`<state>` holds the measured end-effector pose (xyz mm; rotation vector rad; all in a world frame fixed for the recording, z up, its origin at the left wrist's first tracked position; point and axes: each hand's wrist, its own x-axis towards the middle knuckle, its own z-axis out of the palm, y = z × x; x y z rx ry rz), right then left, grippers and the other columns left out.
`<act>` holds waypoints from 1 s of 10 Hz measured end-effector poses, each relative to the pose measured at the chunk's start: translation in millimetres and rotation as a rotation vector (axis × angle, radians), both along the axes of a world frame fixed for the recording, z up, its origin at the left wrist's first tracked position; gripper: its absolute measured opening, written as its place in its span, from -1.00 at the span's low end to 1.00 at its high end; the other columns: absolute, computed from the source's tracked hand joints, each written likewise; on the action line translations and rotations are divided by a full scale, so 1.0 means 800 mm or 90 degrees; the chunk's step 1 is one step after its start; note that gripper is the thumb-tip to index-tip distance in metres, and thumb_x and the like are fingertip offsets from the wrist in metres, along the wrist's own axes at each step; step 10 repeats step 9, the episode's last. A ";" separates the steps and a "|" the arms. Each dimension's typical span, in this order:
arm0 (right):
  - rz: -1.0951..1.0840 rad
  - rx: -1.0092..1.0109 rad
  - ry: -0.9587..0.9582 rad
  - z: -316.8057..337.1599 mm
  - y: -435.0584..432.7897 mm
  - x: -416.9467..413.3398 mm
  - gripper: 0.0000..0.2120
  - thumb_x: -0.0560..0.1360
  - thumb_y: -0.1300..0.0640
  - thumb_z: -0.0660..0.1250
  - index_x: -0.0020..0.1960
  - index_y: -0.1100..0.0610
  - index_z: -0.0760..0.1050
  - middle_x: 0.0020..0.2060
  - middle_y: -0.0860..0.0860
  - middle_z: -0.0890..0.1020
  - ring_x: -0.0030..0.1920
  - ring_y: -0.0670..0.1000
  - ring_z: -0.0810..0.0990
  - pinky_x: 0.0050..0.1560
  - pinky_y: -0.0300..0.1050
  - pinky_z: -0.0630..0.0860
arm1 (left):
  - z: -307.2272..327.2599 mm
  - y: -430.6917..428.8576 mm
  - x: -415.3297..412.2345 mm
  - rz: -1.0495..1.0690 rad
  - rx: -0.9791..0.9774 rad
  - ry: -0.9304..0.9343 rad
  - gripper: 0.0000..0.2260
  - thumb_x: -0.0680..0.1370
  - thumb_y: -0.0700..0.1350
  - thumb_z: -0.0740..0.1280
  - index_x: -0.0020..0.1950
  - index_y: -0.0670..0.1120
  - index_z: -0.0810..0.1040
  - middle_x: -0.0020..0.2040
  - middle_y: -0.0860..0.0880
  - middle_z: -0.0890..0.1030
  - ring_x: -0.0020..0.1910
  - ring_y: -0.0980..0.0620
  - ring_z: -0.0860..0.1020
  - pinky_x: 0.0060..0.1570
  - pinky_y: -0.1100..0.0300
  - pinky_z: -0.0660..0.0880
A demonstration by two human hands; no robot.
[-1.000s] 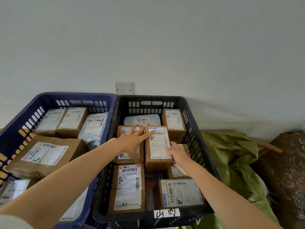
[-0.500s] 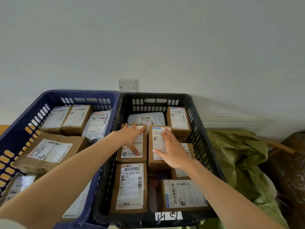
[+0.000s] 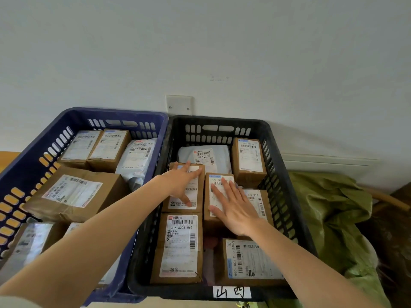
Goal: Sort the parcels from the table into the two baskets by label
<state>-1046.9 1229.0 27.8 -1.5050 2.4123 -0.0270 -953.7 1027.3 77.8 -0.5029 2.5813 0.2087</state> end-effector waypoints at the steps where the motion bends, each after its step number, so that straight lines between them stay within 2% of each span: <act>1: -0.008 0.013 0.001 -0.011 0.002 0.012 -0.31 0.45 -0.39 -0.34 0.47 -0.16 -0.44 0.47 0.01 -0.45 0.50 0.04 -0.44 0.48 -0.03 -0.37 | -0.003 -0.002 -0.004 -0.001 0.005 0.000 0.08 0.36 0.14 0.52 0.57 0.12 -0.23 0.58 -0.09 -0.25 0.53 -0.31 -0.18 0.50 -0.17 0.04; 3: 0.030 0.051 -0.008 0.001 -0.008 -0.008 -0.19 0.53 -0.40 -0.01 0.55 -0.08 -0.35 0.49 0.02 -0.42 0.51 0.03 -0.41 0.45 -0.04 -0.39 | -0.005 -0.002 -0.007 -0.005 -0.002 -0.012 0.11 0.34 0.14 0.54 0.57 0.12 -0.24 0.57 -0.10 -0.26 0.55 -0.26 -0.09 0.50 -0.13 0.09; 4: 0.048 0.058 -0.016 -0.003 -0.008 -0.011 -0.15 0.49 -0.43 -0.02 0.54 -0.08 -0.38 0.49 0.01 -0.44 0.51 0.02 -0.41 0.45 -0.05 -0.35 | -0.012 -0.001 -0.006 -0.001 0.003 -0.005 0.13 0.32 0.12 0.56 0.57 0.12 -0.24 0.57 -0.11 -0.27 0.55 -0.27 -0.11 0.48 -0.16 0.13; 6: 0.040 0.065 -0.012 -0.008 -0.012 -0.009 -0.17 0.51 -0.41 0.01 0.53 -0.10 -0.39 0.49 0.00 -0.44 0.51 0.02 -0.40 0.44 -0.05 -0.33 | -0.015 0.004 -0.001 0.015 0.004 0.006 0.10 0.35 0.09 0.55 0.57 0.12 -0.24 0.57 -0.08 -0.28 0.52 -0.33 -0.23 0.48 -0.22 0.07; 7: 0.029 0.057 -0.037 0.002 -0.009 -0.009 -0.18 0.52 -0.38 0.05 0.56 -0.08 -0.31 0.52 0.00 -0.38 0.53 0.01 -0.34 0.47 -0.04 -0.31 | -0.011 0.002 0.000 0.018 0.011 0.001 0.09 0.35 0.08 0.55 0.57 0.11 -0.22 0.58 -0.09 -0.27 0.54 -0.28 -0.11 0.48 -0.17 0.12; 8: -0.019 0.012 -0.034 0.011 -0.001 -0.009 -0.24 0.55 -0.35 0.02 0.57 -0.08 -0.24 0.56 0.01 -0.26 0.55 0.02 -0.27 0.53 0.02 -0.25 | -0.004 0.011 0.005 0.000 0.007 0.018 -0.06 0.46 0.02 0.47 0.59 0.04 -0.15 0.59 -0.09 -0.20 0.55 -0.20 0.04 0.48 -0.08 0.16; 9: -0.060 0.000 -0.016 0.017 0.009 -0.007 -0.29 0.58 -0.31 0.02 0.57 -0.08 -0.19 0.57 -0.01 -0.20 0.56 0.02 -0.21 0.49 0.01 -0.25 | 0.004 0.025 0.014 -0.047 -0.002 0.078 -0.29 0.58 -0.03 0.31 0.59 0.04 -0.06 0.60 -0.04 -0.13 0.55 -0.11 0.07 0.45 -0.06 0.23; 10: -0.060 0.000 -0.016 0.017 0.009 -0.007 -0.29 0.58 -0.31 0.02 0.57 -0.08 -0.19 0.57 -0.01 -0.20 0.56 0.02 -0.21 0.49 0.01 -0.25 | 0.004 0.025 0.014 -0.047 -0.002 0.078 -0.29 0.58 -0.03 0.31 0.59 0.04 -0.06 0.60 -0.04 -0.13 0.55 -0.11 0.07 0.45 -0.06 0.23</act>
